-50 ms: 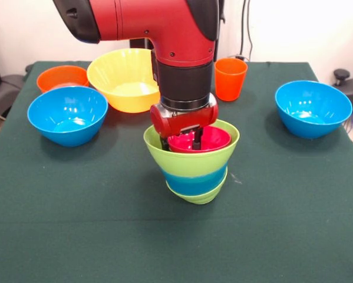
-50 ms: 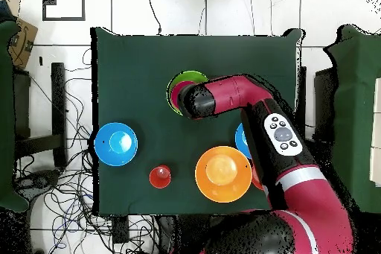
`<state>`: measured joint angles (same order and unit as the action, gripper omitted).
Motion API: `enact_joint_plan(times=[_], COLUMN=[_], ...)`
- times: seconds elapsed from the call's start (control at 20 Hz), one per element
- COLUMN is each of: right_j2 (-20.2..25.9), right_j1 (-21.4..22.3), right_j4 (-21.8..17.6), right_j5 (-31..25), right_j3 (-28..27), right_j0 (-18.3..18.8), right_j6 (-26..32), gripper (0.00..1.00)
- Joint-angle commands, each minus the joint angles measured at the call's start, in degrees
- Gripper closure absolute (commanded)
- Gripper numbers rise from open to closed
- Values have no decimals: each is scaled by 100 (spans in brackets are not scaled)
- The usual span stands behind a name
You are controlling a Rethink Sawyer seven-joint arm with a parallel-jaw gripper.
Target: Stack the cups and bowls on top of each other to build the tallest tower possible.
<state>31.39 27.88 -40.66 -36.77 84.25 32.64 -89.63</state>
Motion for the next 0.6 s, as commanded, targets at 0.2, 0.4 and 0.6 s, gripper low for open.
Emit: enact_joint_plan(times=[0.2, 0.4, 0.6], right_j2=[-245, -195, -172], right_j1=[320, 650, 904], right_j4=[-69, 104, 254], right_j5=[-686, -847, -1014], right_j3=[182, 343, 454], right_j0=[-150, -226, -282], right_j6=[466, 342, 285], gripper=[0, 0, 0])
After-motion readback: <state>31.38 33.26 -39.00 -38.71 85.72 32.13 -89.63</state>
